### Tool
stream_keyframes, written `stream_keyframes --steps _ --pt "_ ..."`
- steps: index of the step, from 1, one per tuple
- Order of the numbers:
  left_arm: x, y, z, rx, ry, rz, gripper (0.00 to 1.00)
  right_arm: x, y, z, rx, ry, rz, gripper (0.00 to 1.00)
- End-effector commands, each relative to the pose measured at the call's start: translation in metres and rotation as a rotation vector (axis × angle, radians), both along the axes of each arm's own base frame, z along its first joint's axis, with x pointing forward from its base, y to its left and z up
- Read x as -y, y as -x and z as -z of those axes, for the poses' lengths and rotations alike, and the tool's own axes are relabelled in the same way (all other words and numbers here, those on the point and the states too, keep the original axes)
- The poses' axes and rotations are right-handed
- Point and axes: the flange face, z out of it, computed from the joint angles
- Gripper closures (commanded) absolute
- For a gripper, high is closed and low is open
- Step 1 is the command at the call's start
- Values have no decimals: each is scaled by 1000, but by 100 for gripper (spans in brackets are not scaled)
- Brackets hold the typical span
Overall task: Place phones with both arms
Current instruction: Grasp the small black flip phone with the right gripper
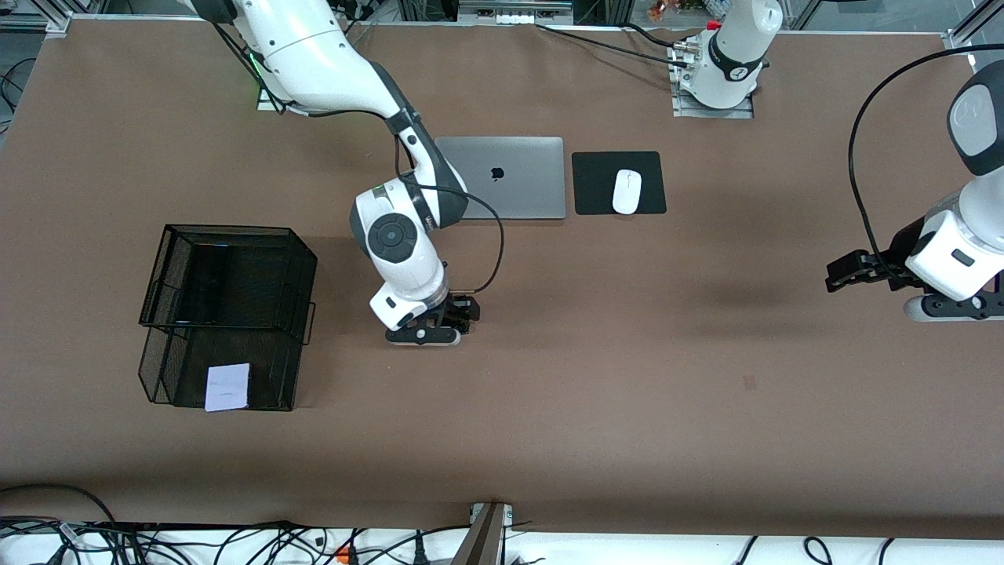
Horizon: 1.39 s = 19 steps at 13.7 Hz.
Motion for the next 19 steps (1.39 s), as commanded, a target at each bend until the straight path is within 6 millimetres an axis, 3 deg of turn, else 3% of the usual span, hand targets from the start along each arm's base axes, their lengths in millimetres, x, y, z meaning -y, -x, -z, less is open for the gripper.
stream_keyframes --steps 1,2,7,19 --pt "9 0 -34 63 -10 30 0 -11 3 10 17 33 -53 1" --pt "12 -1 -39 71 -11 41 0 -22 11 16 34 32 -82 1" --pt "29 1 -36 56 9 58 0 -19 14 39 54 44 -113 1" --pt "27 1 -24 23 14 35 0 -7 15 53 63 57 -159 1"
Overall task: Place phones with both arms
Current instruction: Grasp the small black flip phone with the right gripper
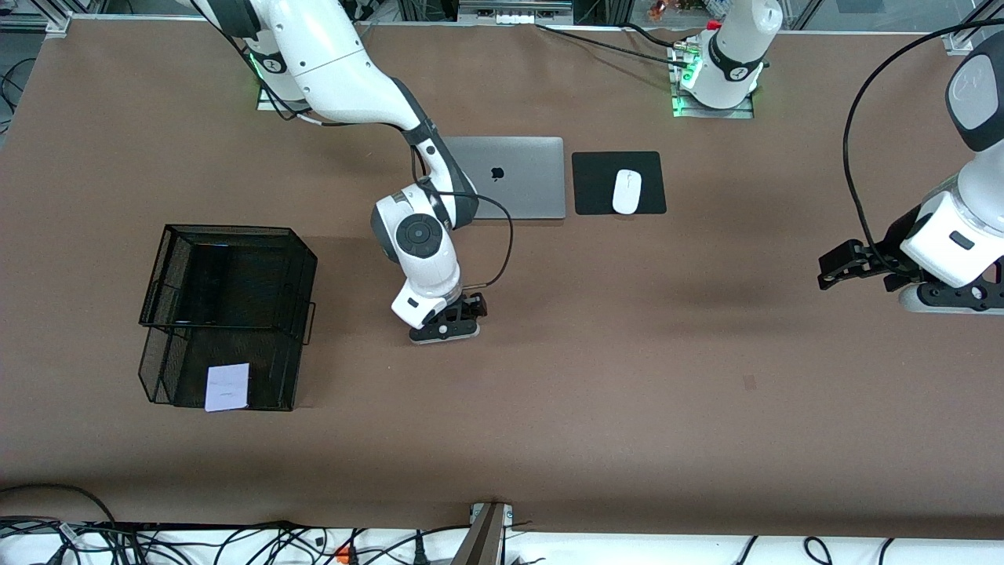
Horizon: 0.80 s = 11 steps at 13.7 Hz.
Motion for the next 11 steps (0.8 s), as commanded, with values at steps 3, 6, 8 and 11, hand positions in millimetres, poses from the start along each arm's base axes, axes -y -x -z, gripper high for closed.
stream_keyframes --steps 3,6,8,11 --pt "2 2 -2 -5 5 -7 0 5 -1 6 10 9 -25 1" --pt "3 2 -3 -4 6 -16 0 4 1 7 11 13 -44 54" --pt "3 2 -4 -2 6 -16 0 5 0 7 10 17 -59 91" --pt "3 2 -4 -2 6 -16 0 8 -4 -1 -8 28 -69 100"
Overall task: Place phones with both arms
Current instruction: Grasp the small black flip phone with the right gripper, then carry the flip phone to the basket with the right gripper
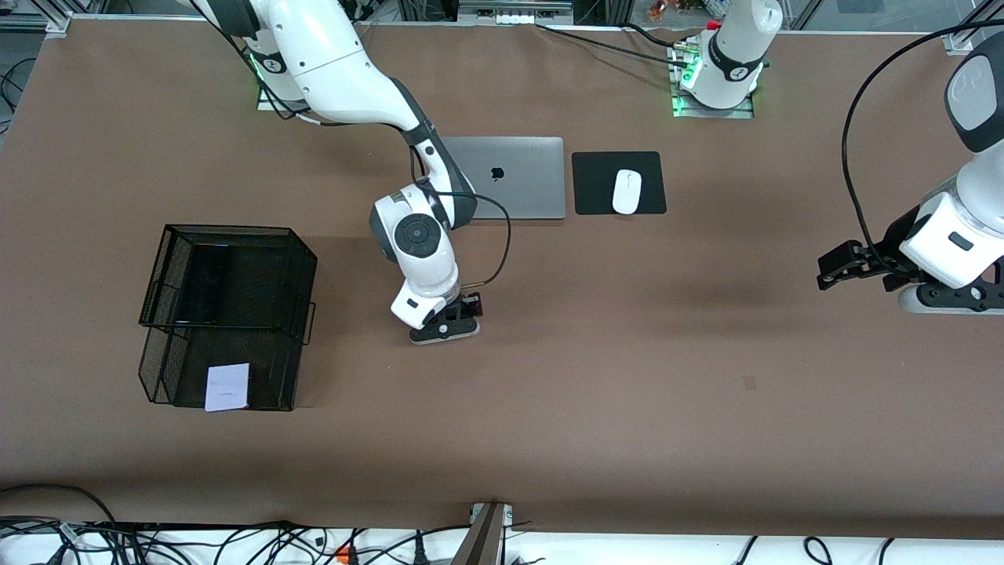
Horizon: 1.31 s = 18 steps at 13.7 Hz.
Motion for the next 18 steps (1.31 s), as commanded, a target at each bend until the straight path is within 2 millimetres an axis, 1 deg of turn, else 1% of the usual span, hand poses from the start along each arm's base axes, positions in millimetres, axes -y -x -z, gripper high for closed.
stream_keyframes --steps 1,2,4,6,7,8,10,11,12,13,14,15,16,17,18 --pt "3 2 -4 -2 5 -7 0 9 -6 -5 -49 37 -13 100" --pt "3 2 -4 -2 5 -7 0 12 -11 -15 -83 50 -2 100" --pt "3 2 -3 -3 5 -7 0 16 -25 -43 -133 64 17 100" --pt "3 2 -3 -3 5 -7 0 27 -46 -80 -174 67 41 100" --pt "3 2 -3 -3 5 -7 0 38 -56 -96 -193 73 33 100" --pt "5 2 -3 -3 5 -4 0 54 -64 -106 -214 80 10 100" --pt "7 2 -2 -5 6 -1 0 98 -83 -122 -234 73 -4 100" --pt "7 2 -2 -5 6 -3 0 115 -86 -134 -236 70 -10 100" --pt "7 2 -2 -5 6 -3 0 127 -82 -141 -261 80 -7 100" --pt "7 2 -2 -5 6 -3 0 148 -81 -147 -286 90 11 100" --pt "8 2 -1 -6 6 -1 0 160 -77 -153 -304 89 21 100" --pt "8 2 -2 -5 6 -1 0 167 -71 -162 -317 85 27 100" --pt "8 2 -1 -6 6 -1 0 183 -66 -167 -330 90 42 100" --pt "8 2 -1 -7 7 -7 0 200 -59 -171 -340 88 21 100" --pt "8 2 -1 -10 6 -7 0 218 -52 -170 -351 89 3 100"
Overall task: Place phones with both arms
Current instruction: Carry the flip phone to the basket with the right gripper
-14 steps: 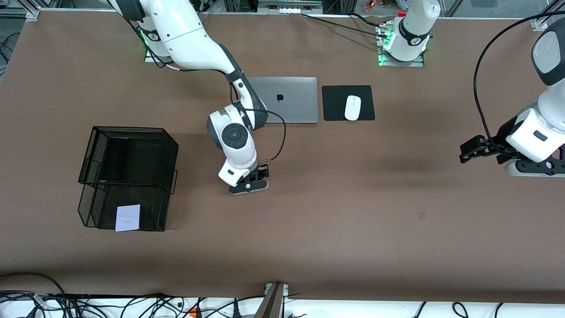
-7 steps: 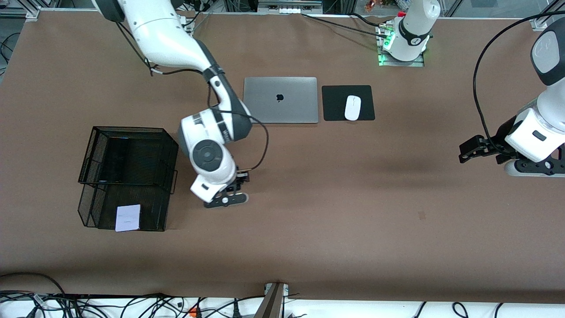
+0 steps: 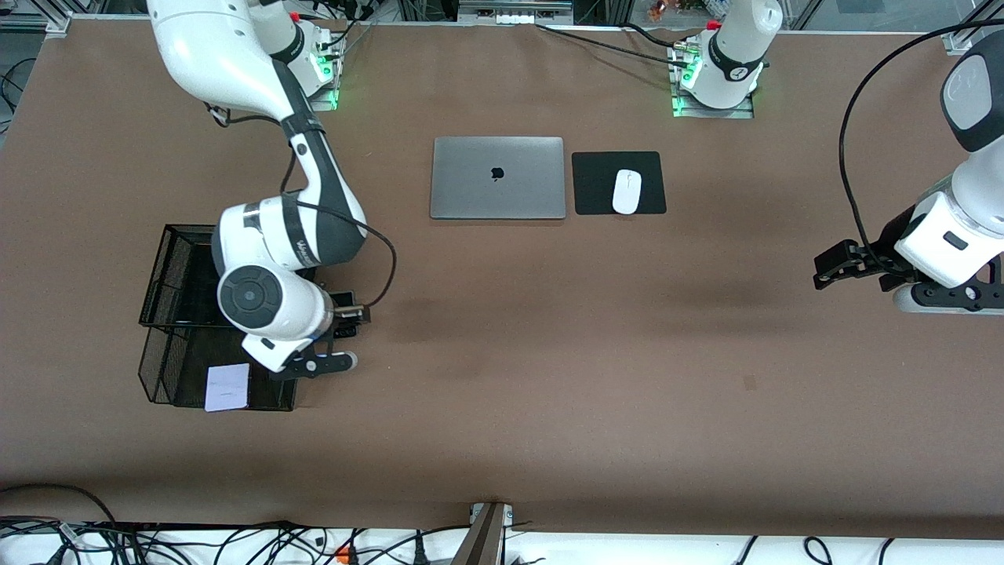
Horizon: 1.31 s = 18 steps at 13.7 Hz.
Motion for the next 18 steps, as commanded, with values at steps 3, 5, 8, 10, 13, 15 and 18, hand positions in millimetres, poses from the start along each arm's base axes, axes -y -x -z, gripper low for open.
stream_keyframes --steps 3,5,8,10,13,15,18 --pt "9 4 1 -21 6 -3 0 84 48 -16 -30 -39 -45 100" --pt "11 4 0 -22 8 -12 0 115 57 -20 -42 -43 -40 100" --pt "13 4 0 -22 8 -18 0 145 68 -22 -50 -51 -28 100" --pt "15 4 0 -22 8 -15 0 159 66 -17 -29 -45 -30 100" --pt "16 4 0 -22 8 -13 0 166 60 -5 -3 -35 -18 100" --pt "16 4 0 -22 8 -13 0 170 56 -1 2 -29 -10 100" --pt "16 4 3 -28 8 -13 0 169 51 8 24 -50 2 100"
